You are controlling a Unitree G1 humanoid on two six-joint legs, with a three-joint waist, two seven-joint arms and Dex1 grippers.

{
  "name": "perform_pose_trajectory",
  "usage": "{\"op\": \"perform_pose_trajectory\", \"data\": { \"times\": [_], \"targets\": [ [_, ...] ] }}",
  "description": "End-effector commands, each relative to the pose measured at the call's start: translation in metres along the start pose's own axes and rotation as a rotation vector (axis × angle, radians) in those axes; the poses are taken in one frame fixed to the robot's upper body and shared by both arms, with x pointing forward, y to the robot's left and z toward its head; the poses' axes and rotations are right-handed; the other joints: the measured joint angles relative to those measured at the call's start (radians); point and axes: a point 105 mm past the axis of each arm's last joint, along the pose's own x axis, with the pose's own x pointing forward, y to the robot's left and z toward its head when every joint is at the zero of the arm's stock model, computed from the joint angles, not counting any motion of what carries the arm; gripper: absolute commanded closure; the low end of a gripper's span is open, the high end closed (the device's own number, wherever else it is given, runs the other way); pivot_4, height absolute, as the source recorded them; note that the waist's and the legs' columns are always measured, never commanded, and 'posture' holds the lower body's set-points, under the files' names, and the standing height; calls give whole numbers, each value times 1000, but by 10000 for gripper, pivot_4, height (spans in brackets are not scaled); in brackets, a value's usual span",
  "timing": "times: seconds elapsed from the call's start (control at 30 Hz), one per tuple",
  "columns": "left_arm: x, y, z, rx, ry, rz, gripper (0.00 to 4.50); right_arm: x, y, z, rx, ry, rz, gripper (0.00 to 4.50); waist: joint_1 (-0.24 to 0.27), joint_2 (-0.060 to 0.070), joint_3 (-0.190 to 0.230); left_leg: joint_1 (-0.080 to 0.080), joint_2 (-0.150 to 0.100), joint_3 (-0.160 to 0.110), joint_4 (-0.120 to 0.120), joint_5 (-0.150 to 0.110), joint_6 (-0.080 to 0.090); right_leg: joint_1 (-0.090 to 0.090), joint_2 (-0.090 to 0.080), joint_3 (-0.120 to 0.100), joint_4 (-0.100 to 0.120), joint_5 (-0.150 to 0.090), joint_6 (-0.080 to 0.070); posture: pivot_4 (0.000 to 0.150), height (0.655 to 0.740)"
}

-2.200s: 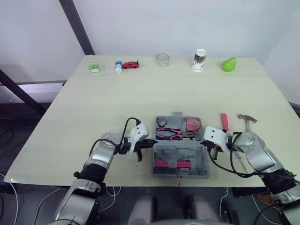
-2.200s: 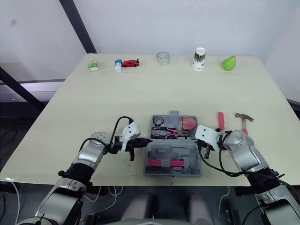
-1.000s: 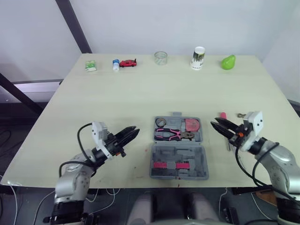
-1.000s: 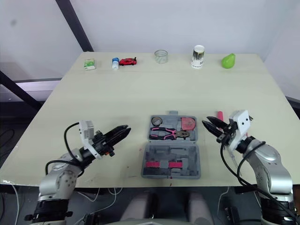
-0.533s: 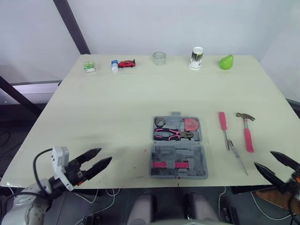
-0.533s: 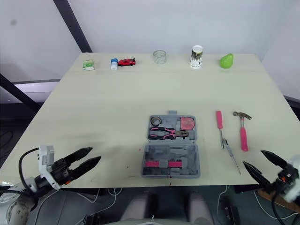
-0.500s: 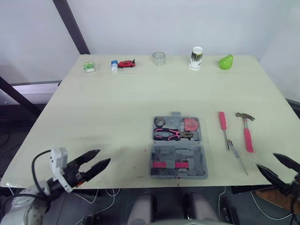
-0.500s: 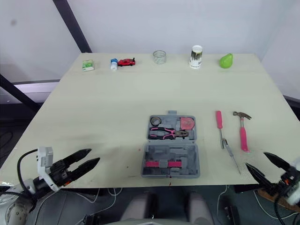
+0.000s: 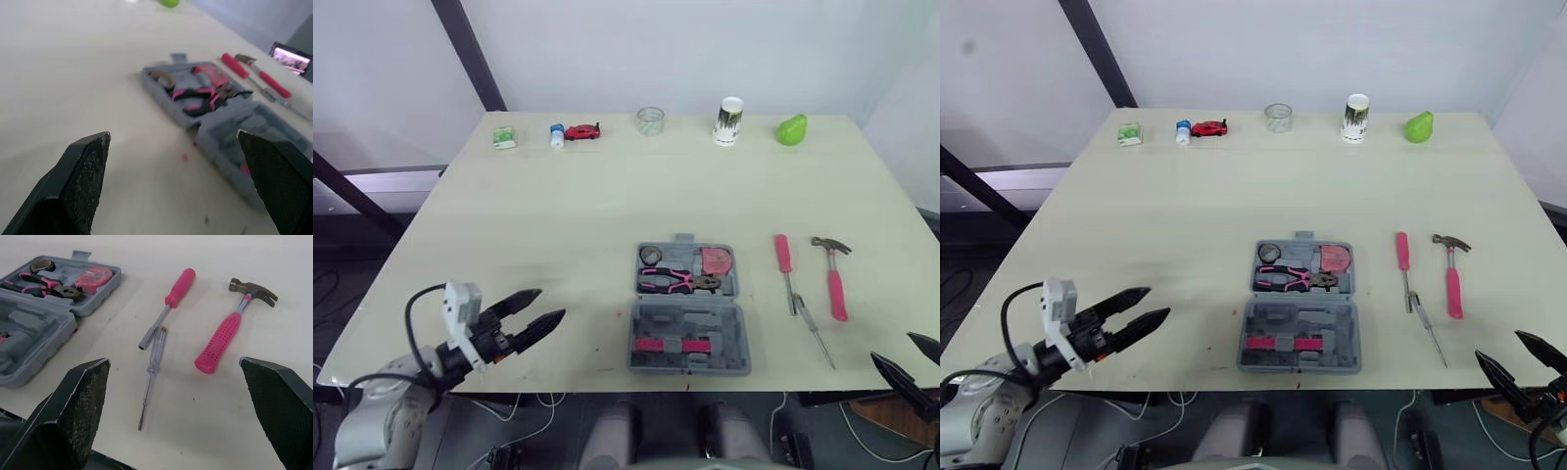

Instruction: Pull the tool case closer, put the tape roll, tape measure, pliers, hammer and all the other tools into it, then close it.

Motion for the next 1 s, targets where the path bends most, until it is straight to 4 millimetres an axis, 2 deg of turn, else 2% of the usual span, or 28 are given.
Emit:
{"op": "perform_pose_trajectory", "data": {
  "times": [0.03, 0.23, 0.33, 0.43, 0.53, 0.6, 0.67, 0.83, 0.9, 1.0],
  "targets": [
    [9, -12, 19, 39, -27, -89, 777, 10, 7, 21, -24, -71, 27, 409, -3, 0, 0, 0, 0, 0, 0, 0, 0, 0, 1, 0, 0, 0, 0, 1500, 7400],
    [27, -19, 41, 101, -37, -243, 777, 39, 15, 52, -55, -118, 61, 409, -3, 0, 1, 1, 0, 1, 1, 0, 0, 0, 6, -1, 1, 0, 0, 1500, 7400],
    [33, -20, 44, 117, -18, -298, 777, 52, 14, 58, -60, -98, 35, 409, -3, 0, 1, 0, -1, 1, 1, 0, 0, 0, 7, 0, 1, 0, 0, 1500, 7400],
    [47, -23, 53, 162, -7, -379, 777, 73, 28, 68, -91, -96, 57, 409, -3, -1, 2, 0, -1, 0, 1, 0, 0, 0, 9, 0, 2, 0, 0, 1500, 7400],
    [61, -39, 62, 208, -2, -481, 777, 94, 33, 62, -81, -13, 29, 409, -4, -1, 2, 0, -2, 0, 1, 0, 0, 0, 11, 0, 3, 2, 3, 1500, 7400],
    [66, -51, 66, 235, -1, -546, 777, 108, 35, 60, -5, 6, -12, 409, -5, -1, 2, 0, -2, 0, 2, 0, 0, 0, 11, 1, 3, 2, 3, 1500, 7400],
    [70, -62, 68, 241, -2, -598, 777, 116, 32, 52, -48, 106, -91, 409, -8, -1, 2, 0, -1, 0, 2, 0, 0, 0, 11, 1, 3, 2, 3, 1500, 7400],
    [71, -75, 68, 239, -1, -668, 777, 115, 39, 39, -52, 200, -66, 409, -7, -2, 2, -2, -2, -1, 1, 0, 0, -1, 11, 0, 2, 2, 4, 1500, 7400],
    [68, -79, 62, 260, 11, -707, 777, 112, 41, 22, -22, 227, -94, 409, -8, -2, 2, -2, -2, 0, 2, 0, 0, -1, 12, 1, 2, 2, 4, 1500, 7400],
    [60, -84, 57, 232, 38, -764, 777, 109, 42, 8, 33, 223, -121, 409, -8, -2, 2, -2, -1, 0, 1, 0, 0, -1, 12, 1, 2, 2, 4, 1500, 7400]
  ]
}}
